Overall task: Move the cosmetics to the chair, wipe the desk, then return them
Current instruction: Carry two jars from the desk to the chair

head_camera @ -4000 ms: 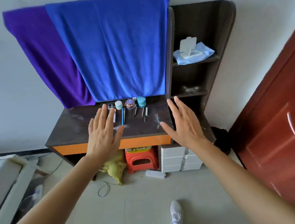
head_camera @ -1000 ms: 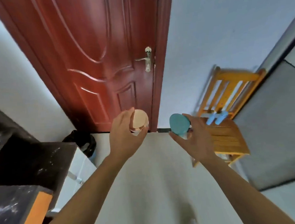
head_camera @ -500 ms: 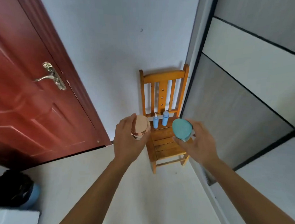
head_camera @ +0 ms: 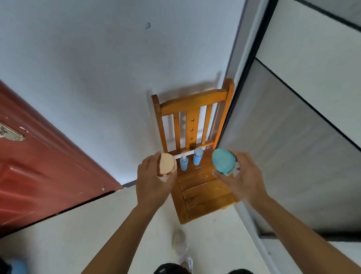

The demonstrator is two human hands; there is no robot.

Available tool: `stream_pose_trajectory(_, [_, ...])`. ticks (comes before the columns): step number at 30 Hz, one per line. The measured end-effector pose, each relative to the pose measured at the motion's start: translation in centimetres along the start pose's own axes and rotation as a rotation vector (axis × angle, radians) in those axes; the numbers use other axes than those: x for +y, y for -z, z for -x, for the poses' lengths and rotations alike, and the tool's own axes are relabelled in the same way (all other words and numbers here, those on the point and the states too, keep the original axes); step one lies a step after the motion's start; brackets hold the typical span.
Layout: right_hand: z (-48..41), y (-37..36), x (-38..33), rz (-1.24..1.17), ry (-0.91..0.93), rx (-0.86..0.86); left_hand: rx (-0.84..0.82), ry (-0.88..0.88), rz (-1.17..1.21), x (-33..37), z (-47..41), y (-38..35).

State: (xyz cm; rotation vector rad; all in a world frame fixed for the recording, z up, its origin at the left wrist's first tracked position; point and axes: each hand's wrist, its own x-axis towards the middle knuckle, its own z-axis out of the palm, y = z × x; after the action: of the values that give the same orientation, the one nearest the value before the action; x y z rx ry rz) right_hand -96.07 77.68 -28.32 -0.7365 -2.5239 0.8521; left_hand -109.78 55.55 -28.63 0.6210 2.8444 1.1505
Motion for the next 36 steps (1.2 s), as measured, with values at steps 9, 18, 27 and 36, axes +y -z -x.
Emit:
stream_pose_trajectory(9, [-7.0,-8.8,8.1,0.001,-0.253,-0.071,-0.106,0.168,-0.092,-6.4,-6.6,-10.3])
stream_pose_trajectory(18, [-10.2,-23.4,20.6,-0.021,-0.356,-0.203,-0.115,0.289,-0.139,-15.7,-7.1,-25.2])
stream_pose_trajectory(27, [-12.1,-31.9,28.4,-0.048,-0.406,-0.177,-0.082,0.366,-0.168,-22.2,-8.3,-35.3])
stream_pose_trajectory(36, [-13.1,-35.6,32.8,0.04,-0.446,-0.27,-0.203,0.427,-0.156,-24.3,-8.5,-39.0])
